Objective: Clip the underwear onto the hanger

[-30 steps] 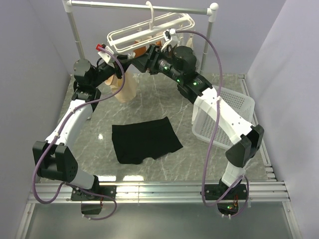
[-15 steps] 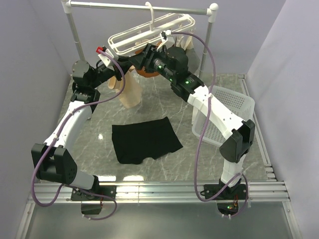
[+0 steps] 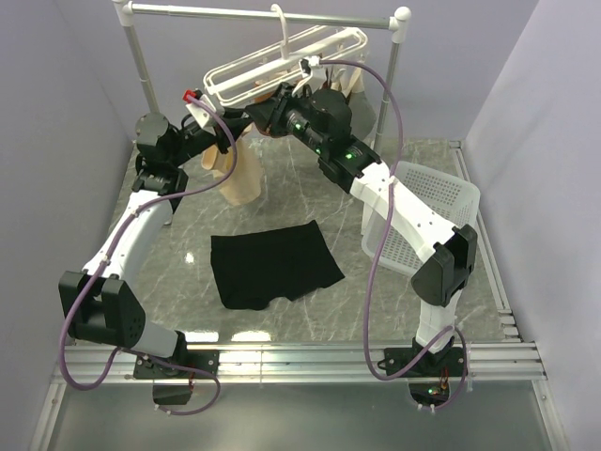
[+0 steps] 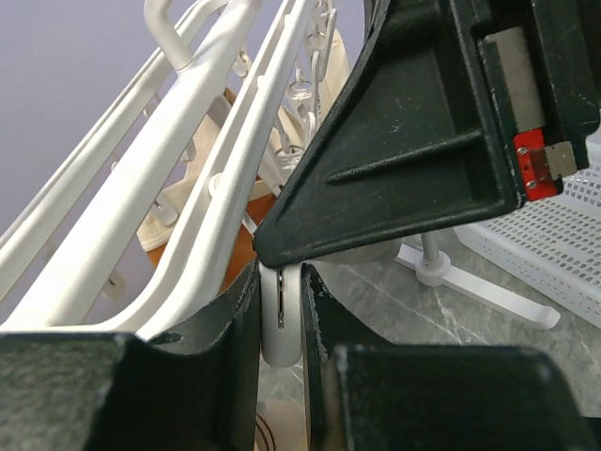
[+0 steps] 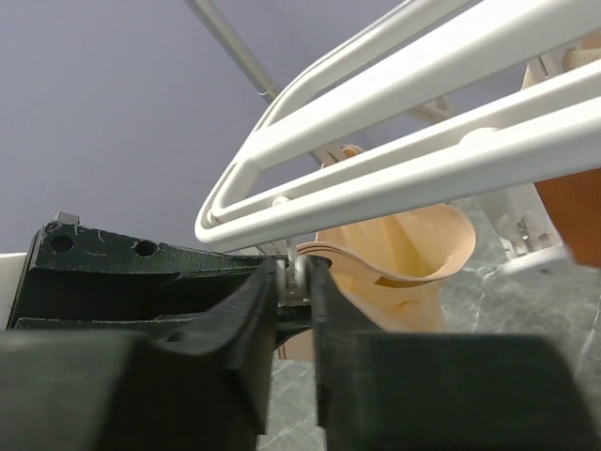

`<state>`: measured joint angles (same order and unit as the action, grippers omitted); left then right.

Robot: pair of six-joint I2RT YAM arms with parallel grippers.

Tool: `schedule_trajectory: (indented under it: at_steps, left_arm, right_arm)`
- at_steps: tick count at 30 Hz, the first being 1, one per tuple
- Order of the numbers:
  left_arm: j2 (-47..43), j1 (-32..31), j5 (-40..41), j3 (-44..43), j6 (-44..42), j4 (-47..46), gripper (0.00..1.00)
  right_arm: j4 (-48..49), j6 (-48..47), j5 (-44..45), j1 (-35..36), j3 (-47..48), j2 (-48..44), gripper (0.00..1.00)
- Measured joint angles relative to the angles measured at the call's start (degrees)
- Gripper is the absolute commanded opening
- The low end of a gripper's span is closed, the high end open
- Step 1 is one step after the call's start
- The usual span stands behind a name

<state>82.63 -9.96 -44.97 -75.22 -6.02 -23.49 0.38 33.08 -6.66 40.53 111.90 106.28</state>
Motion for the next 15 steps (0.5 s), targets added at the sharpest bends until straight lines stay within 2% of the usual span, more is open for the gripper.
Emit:
schedule_trajectory:
  at_steps: [3,4,7,12,15]
  left_arm:
    - [0.00,0.09,0.02,-0.04,-0.35,0.57,0.25]
    - [0.00,0.11,0.07,-0.11,-0.35,0.85,0.34]
    - [-0.07,0.07,-0.13,-0.61,-0.46,3.10,0.47]
    - [-1.33,0.00,0.31,0.07,0.07,7.74,0.59]
    - [-3.30,0.07,1.99,1.53,1.05,9.90,0.61]
  right_arm:
    - [-0.20,-0.52,0.44,-0.20,0.17,0.11,0.05]
    - [-0.26,-0.74,0.46,-0.20,0.17,0.11,0.03]
    - [-0.04,-0.94,0.83,-0.20,0.22,0.11,0.00]
    - [0.17,-1.03,1.05,-0.20,0.31,0.11,0.00]
    - [0.22,-1.03,1.03,-0.22,0.33,0.11,0.00]
